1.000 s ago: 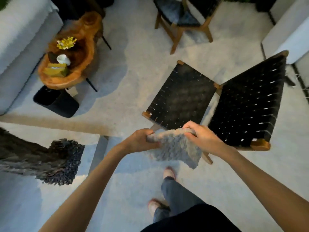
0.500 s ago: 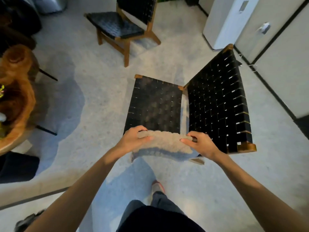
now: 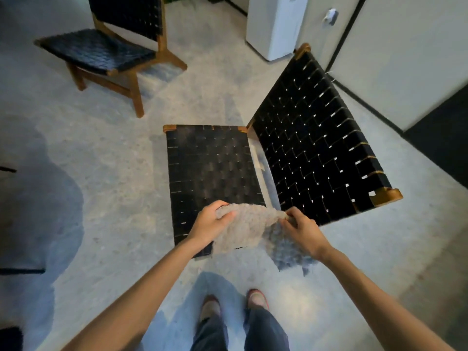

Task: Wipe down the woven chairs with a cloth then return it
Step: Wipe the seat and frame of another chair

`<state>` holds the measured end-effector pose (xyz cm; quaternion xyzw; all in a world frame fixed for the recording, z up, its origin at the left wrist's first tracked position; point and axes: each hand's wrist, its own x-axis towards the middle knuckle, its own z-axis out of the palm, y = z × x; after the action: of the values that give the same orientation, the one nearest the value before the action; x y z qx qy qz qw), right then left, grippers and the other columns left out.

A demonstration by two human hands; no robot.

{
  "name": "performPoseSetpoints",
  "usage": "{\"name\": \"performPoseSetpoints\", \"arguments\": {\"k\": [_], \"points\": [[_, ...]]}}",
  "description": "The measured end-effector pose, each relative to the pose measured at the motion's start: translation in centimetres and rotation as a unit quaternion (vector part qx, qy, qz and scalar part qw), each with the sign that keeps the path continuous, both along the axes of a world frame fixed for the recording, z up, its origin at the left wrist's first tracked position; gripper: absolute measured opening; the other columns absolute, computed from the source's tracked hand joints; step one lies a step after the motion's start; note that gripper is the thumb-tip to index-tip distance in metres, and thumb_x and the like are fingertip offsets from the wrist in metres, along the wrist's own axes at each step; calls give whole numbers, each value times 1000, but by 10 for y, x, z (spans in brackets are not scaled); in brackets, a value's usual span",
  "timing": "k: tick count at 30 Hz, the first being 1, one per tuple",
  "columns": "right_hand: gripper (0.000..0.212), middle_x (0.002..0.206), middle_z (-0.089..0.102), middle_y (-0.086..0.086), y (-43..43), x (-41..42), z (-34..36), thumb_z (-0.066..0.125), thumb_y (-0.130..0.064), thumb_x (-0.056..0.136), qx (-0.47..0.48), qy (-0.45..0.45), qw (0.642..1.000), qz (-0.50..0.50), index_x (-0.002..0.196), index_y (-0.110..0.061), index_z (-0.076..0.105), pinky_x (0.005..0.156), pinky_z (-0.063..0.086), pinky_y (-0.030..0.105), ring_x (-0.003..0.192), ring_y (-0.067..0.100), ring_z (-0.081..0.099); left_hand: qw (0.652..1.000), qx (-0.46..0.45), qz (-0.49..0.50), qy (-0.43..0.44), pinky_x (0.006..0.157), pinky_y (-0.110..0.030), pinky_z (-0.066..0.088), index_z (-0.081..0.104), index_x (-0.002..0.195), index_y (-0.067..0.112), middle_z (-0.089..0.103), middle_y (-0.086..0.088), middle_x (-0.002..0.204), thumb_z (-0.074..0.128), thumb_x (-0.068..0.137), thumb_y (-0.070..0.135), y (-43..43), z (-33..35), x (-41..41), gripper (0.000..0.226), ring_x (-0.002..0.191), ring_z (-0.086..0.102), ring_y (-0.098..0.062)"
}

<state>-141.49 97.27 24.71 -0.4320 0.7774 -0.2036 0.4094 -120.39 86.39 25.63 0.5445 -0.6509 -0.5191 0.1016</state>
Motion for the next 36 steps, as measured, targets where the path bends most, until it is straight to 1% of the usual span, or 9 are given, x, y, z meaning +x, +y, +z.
{"name": "performPoseSetpoints", "arguments": {"k": [4,12,16,20,24,29,32,34,36], "points": [[22,85,66,8,1,14,-50,46,-33,100,-5,13,999,-33,109,-14,50,74,51,40,79,25,63,1000,5,-3,9,67,-10,38,59,113,20,57,9,103,58,93,28,-4,-51,0,22,99,52,-6],[25,93,64,12,-6,16,-193,41,-37,101,-39,19,995,-87,107,-13,48,63,46,24,79,20,59,996,-23,9,88,68,-8,42,65,100,27,65,20,92,60,91,19,0,-201,-15,13,90,59,-1],[24,98,62,13,-16,8,-262,45,-41,99,-96,-43,983,-149,100,-17,48,82,54,45,94,30,62,992,-20,12,125,65,-6,41,65,109,17,66,9,98,57,92,21,-5,-271,-35,19,89,58,-1],[23,91,57,1,-29,2,-309,47,-45,97,-174,-70,963,-191,97,-22,48,79,53,39,86,17,60,985,-51,-1,168,65,-4,44,64,99,27,66,13,92,56,93,22,-5,-316,-60,12,87,60,1],[20,98,62,-6,-33,-3,-329,47,-37,99,-259,-162,926,-222,111,-20,49,65,52,20,82,5,64,970,-89,-55,219,72,0,41,63,110,26,63,20,100,56,94,19,0,-334,-79,19,91,56,13],[29,98,64,-9,-21,-9,-327,49,-35,98,-350,-232,882,-213,116,-14,54,72,51,19,83,-4,64,954,-161,-128,220,85,7,30,56,120,28,46,24,115,53,94,13,16,-337,-92,30,103,41,20],[26,98,63,-5,-4,-17,-316,58,-25,94,-413,-199,865,-203,115,-10,53,71,51,17,85,0,64,952,-118,-191,207,99,-14,37,52,124,37,44,22,126,53,93,16,24,-327,-112,37,113,42,13],[14,94,61,-2,11,-27,-306,60,-15,93,-457,-142,850,-219,105,-13,54,72,52,24,84,8,62,951,-111,-206,202,101,-28,43,58,104,55,48,21,127,60,87,28,30,-319,-127,32,110,49,7],[10,90,58,1,29,-39,-294,59,-8,92,-495,-90,826,-255,99,-14,54,71,51,30,81,13,59,938,-152,-236,204,100,-14,38,61,97,58,48,30,125,50,96,34,45,-298,-139,27,110,44,14]]}}
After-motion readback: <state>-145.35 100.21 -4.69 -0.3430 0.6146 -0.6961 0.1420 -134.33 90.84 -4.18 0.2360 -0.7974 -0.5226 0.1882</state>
